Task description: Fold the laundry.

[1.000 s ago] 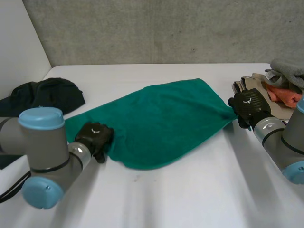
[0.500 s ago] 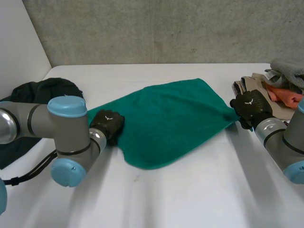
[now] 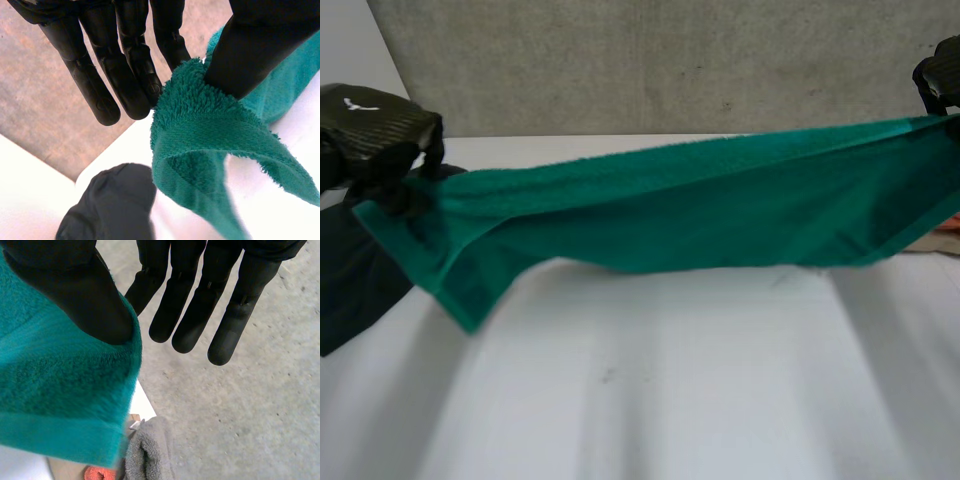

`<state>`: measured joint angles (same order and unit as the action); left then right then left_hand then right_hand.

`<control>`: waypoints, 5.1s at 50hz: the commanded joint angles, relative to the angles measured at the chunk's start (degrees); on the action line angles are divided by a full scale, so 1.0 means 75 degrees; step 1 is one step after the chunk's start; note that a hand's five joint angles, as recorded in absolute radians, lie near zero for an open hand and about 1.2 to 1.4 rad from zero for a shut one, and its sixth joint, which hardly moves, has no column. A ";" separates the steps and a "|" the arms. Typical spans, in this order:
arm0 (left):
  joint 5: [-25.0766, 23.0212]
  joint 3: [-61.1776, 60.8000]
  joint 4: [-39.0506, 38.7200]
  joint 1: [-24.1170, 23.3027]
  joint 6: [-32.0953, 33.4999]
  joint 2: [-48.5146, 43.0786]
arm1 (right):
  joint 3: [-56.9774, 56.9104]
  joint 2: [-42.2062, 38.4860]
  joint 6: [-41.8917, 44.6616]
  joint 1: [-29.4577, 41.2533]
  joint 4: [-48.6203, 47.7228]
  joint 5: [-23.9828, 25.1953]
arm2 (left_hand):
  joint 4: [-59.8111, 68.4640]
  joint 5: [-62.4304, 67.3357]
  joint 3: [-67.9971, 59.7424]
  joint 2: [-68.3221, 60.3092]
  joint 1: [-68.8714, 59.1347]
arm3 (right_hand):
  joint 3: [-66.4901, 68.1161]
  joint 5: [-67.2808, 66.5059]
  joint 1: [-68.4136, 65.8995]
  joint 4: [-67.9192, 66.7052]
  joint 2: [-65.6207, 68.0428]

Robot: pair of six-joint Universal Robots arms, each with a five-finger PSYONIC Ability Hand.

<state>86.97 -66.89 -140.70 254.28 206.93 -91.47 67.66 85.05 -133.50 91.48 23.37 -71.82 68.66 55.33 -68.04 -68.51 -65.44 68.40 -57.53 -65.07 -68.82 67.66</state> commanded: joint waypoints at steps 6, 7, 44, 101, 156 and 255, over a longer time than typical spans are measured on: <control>-0.0159 0.0175 -0.0232 0.0280 0.0124 -0.2565 | -0.0022 -0.1656 0.0328 0.0915 -0.0453 -0.0594 | 0.1512 0.1956 -0.1595 -0.1532 -0.1941 | 0.1547 -0.1662 -0.1991 -0.1491 0.1645; -0.0147 0.0304 -0.0468 0.0256 0.0100 -0.2778 | -0.0045 -0.1857 0.0304 0.0998 -0.0606 -0.0724 | 0.1512 0.1956 -0.1595 -0.1532 -0.1941 | 0.1547 -0.1662 -0.1991 -0.1491 0.1645; -0.0604 -0.1733 -0.4300 0.0608 -0.1073 -0.3295 | 0.2789 -0.2866 -0.1537 0.1268 -0.5952 -0.0011 | 0.1512 0.1956 -0.1595 -0.1532 -0.1941 | 0.1547 -0.1662 -0.1991 -0.1491 0.1645; -0.0955 -0.3574 -0.7302 0.0503 0.0628 -0.3893 | 0.3353 -0.3336 -0.1067 0.1397 -0.6046 -0.0913 | -0.4788 -0.4344 0.4705 0.4768 0.4359 | 0.1547 -0.1662 -0.1991 -0.1491 0.1645; -0.1341 -0.5671 -0.2028 0.1252 0.2420 -0.0812 | 0.3787 -0.1144 0.3996 -0.0197 0.0717 -0.0351 | 0.1512 0.1956 -0.1595 -0.1532 -0.1941 | 0.1547 -0.1662 -0.1991 -0.1491 0.1645; -0.1881 -0.6105 -0.7465 0.1791 0.0827 -0.2721 | 0.3529 -0.3312 -0.0610 0.0975 -0.5542 -0.0397 | -0.5147 -0.4703 0.5064 0.5127 0.4718 | 0.1547 -0.1662 -0.1991 -0.1491 0.1645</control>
<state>72.49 -115.69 -194.05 266.32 212.20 -106.58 93.49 60.22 -138.69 98.82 -18.17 -74.86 25.66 15.72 -26.45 -26.51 -26.64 68.43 -58.98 -65.74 -68.88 67.66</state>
